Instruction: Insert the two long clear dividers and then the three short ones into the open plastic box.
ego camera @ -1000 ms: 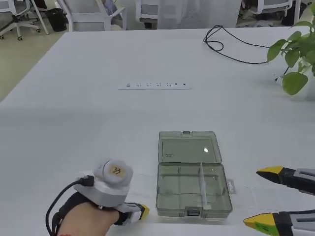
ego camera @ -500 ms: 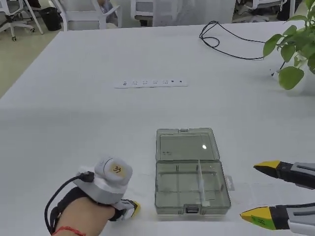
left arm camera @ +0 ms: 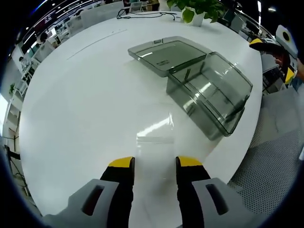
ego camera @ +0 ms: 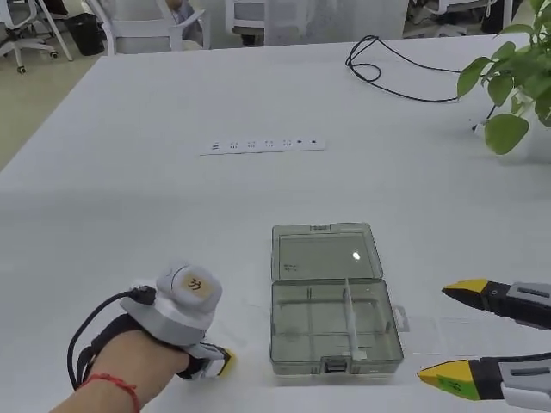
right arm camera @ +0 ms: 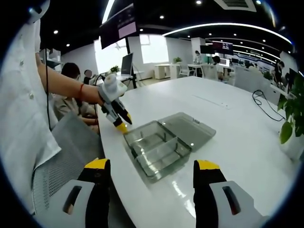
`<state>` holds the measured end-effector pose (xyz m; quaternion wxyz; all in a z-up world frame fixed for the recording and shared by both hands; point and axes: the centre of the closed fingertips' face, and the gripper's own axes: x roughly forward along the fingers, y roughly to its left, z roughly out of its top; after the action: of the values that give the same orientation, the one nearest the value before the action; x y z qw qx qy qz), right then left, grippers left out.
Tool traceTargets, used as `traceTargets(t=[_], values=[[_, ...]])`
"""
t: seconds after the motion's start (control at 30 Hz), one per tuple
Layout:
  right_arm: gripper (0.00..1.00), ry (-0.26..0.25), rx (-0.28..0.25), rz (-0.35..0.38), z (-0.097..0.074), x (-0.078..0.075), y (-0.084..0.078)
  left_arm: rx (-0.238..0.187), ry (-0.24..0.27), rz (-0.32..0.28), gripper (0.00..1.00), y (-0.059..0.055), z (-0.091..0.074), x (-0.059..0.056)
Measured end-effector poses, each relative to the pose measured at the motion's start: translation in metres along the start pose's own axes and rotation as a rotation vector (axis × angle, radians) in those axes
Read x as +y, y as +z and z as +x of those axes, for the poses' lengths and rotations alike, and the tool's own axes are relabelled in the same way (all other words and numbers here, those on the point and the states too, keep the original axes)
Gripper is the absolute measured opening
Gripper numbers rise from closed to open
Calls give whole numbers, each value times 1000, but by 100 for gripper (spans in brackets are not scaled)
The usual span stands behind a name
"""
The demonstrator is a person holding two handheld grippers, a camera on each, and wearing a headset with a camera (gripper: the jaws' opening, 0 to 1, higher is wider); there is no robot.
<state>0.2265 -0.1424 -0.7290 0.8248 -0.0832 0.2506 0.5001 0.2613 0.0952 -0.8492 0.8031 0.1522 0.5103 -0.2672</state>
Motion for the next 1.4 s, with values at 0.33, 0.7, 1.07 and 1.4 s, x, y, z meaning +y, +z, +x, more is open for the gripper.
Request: traceTargets(t=[0.33, 0.7, 1.07, 1.4], values=[[71, -10, -5, 1, 0, -1, 1, 29, -16, 11, 32, 0, -1, 1], [71, -16, -6, 6, -1, -1, 1, 104, -12, 94, 32, -1, 1, 0], [71, -12, 10, 4, -1, 0, -4, 76, -15, 72, 31, -1, 0, 1], [71, -12, 27, 12, -1, 0, -6, 2, -61, -63, 30, 0, -3, 1]])
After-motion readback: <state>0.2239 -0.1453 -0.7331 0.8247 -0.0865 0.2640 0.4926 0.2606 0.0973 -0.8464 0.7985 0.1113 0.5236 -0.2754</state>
